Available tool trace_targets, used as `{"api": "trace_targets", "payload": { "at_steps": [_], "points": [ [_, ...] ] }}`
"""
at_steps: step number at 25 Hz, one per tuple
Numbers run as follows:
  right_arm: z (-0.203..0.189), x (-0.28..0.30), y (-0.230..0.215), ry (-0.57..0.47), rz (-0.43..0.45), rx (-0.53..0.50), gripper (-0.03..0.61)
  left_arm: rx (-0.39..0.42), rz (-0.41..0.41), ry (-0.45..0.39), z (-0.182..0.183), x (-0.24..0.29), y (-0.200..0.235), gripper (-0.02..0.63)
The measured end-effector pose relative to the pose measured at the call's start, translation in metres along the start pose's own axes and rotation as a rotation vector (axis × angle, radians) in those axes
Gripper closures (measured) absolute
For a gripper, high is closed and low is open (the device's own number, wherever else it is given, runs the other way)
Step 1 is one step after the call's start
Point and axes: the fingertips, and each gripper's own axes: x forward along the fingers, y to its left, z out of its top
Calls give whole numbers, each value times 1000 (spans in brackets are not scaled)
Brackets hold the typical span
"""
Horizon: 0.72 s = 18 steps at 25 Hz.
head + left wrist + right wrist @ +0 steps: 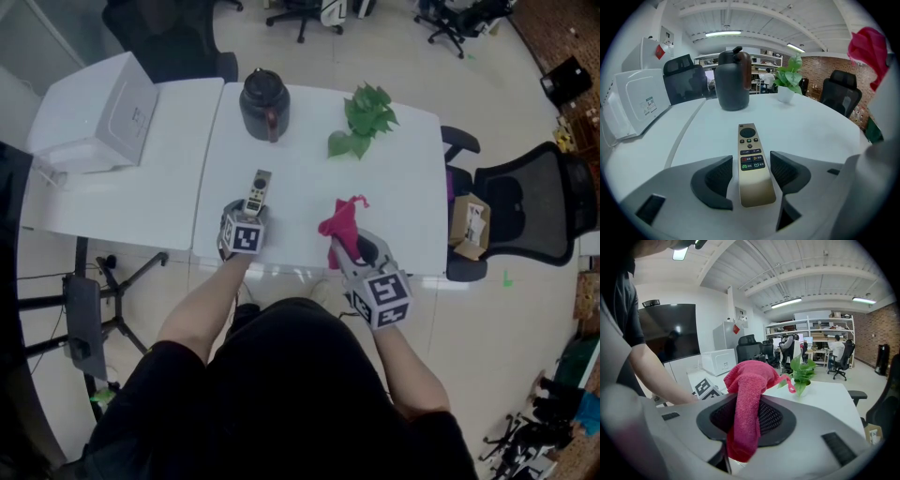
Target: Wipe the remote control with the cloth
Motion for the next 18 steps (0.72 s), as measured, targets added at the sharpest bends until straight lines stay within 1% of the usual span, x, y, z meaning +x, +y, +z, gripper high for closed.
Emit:
{"api": "trace_targets", "payload": {
  "at_steps": [2, 6, 12, 15, 18],
  "points": [
    [-2, 5, -5, 10, -7, -2, 462, -9, -9, -18, 1, -10, 1, 356],
    [-16, 27, -24, 61, -30, -4, 462, -17, -13, -142, 21, -45, 7, 356],
    [-58, 76, -64, 208, -82, -23, 461, -47, -46, -305, 50, -118, 5, 356],
    [-81, 102, -78, 289, -93, -27, 460, -50, -54, -369, 64, -150, 3, 356],
    [-102, 123, -86, 373, -105, -39, 459, -48, -70, -415, 76, -175, -3, 356]
  ]
}}
